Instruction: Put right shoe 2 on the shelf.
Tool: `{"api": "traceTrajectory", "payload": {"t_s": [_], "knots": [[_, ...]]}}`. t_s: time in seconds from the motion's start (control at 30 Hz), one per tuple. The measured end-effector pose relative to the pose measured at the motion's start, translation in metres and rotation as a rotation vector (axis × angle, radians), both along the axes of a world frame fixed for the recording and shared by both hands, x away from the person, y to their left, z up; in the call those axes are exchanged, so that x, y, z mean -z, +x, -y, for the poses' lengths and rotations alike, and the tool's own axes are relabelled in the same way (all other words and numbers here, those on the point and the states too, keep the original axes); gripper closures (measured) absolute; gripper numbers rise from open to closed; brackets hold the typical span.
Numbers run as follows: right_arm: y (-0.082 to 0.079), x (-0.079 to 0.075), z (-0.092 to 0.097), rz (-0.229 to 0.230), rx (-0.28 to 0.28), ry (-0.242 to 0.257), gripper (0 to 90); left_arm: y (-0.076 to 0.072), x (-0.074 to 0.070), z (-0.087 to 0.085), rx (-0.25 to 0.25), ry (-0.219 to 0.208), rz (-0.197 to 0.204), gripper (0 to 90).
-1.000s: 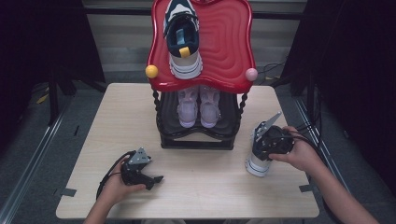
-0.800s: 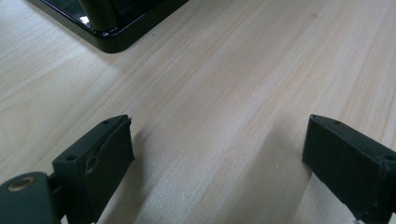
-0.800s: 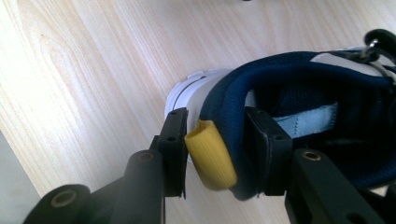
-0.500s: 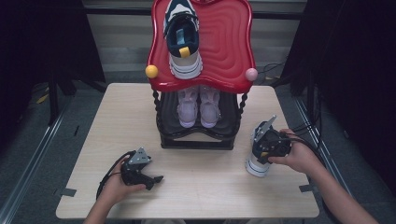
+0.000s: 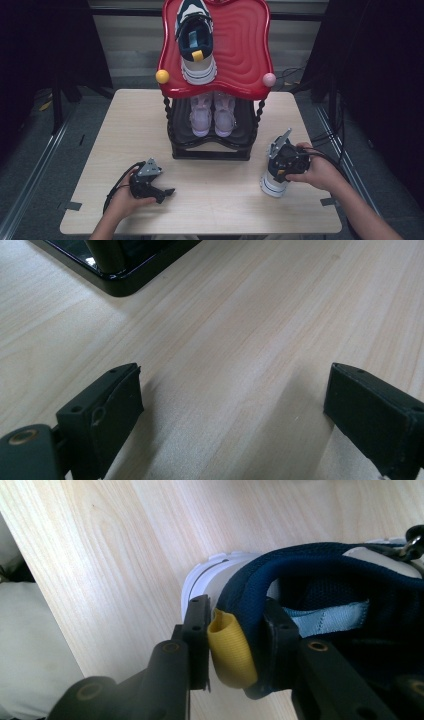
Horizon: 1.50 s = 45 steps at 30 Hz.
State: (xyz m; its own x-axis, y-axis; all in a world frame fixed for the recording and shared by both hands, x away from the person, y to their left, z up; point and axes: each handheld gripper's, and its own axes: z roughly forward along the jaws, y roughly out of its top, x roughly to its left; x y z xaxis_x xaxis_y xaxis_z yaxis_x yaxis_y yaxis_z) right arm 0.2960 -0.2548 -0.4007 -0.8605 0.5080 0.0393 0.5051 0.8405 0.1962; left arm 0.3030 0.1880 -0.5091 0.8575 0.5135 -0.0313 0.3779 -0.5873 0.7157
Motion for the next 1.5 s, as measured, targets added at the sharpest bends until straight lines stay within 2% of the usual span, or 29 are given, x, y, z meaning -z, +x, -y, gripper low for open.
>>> {"api": "traceTrajectory", "payload": {"t_s": [0.1,0.17,0.2,0.23,0.3,0.33,0.4,0.43,0.53,0.7,0.77,0.8,0.87,0.97,1.0,1.1,1.4,1.5], "knots": [[0.003,0.003,-0.001,-0.021,-0.018,-0.025,62.4,0.0,0.0,0.0,0.0,0.001,0.0,8.0],[0.005,0.005,-0.001,-0.027,-0.027,-0.028,62.8,0.0,0.0,0.0,0.0,0.0,0.0,8.0],[0.004,0.004,-0.002,-0.042,-0.011,-0.036,62.9,0.0,0.0,0.0,0.0,0.0,0.0,8.0],[0.006,0.006,-0.002,-0.038,-0.03,-0.038,62.9,0.0,0.0,0.0,0.0,0.0,0.0,8.0],[0.008,0.006,-0.003,-0.049,-0.03,-0.043,63.2,0.0,0.0,0.0,0.0,0.0,0.0,8.0],[0.007,0.007,-0.004,-0.06,-0.019,-0.042,63.3,0.0,0.0,0.0,0.0,0.0,0.0,8.0],[0.009,0.009,-0.003,-0.063,-0.039,-0.038,63.4,0.0,0.0,0.0,0.0,0.0,0.0,8.0],[0.008,0.009,-0.004,-0.076,-0.022,-0.037,63.5,0.0,0.0,0.0,0.0,0.0,0.0,8.0],[0.01,0.011,-0.005,-0.069,-0.049,-0.057,63.7,0.0,0.0,0.0,0.0,0.0,0.0,8.0],[0.012,0.013,-0.009,-0.102,-0.053,-0.079,63.6,0.0,0.0,0.0,0.0,0.0,0.0,8.0],[0.012,0.014,-0.011,-0.108,-0.058,-0.094,63.6,0.0,0.0,0.0,0.001,0.0,0.0,8.0],[0.014,0.016,-0.01,-0.102,-0.079,-0.095,63.7,0.0,0.0,0.0,0.002,-0.001,0.001,8.0],[0.013,0.016,-0.012,-0.117,-0.057,-0.101,63.7,0.0,0.0,0.0,0.001,-0.001,0.0,8.0],[0.014,0.017,-0.012,-0.113,-0.078,-0.102,64.2,0.0,0.0,0.0,0.002,0.0,0.0,8.0],[0.014,0.017,-0.012,-0.122,-0.063,-0.106,64.2,0.0,0.0,0.0,0.002,0.0,0.0,8.0],[0.015,0.018,-0.013,-0.119,-0.082,-0.107,64.2,0.0,0.0,0.0,0.006,0.004,0.001,8.0],[0.015,0.017,-0.016,-0.141,-0.078,-0.124,67.4,0.0,0.0,-0.001,0.007,0.004,0.003,8.0],[0.016,0.017,-0.016,-0.136,-0.105,-0.12,68.5,0.0,0.0,-0.001,0.008,0.004,0.003,8.0]]}}
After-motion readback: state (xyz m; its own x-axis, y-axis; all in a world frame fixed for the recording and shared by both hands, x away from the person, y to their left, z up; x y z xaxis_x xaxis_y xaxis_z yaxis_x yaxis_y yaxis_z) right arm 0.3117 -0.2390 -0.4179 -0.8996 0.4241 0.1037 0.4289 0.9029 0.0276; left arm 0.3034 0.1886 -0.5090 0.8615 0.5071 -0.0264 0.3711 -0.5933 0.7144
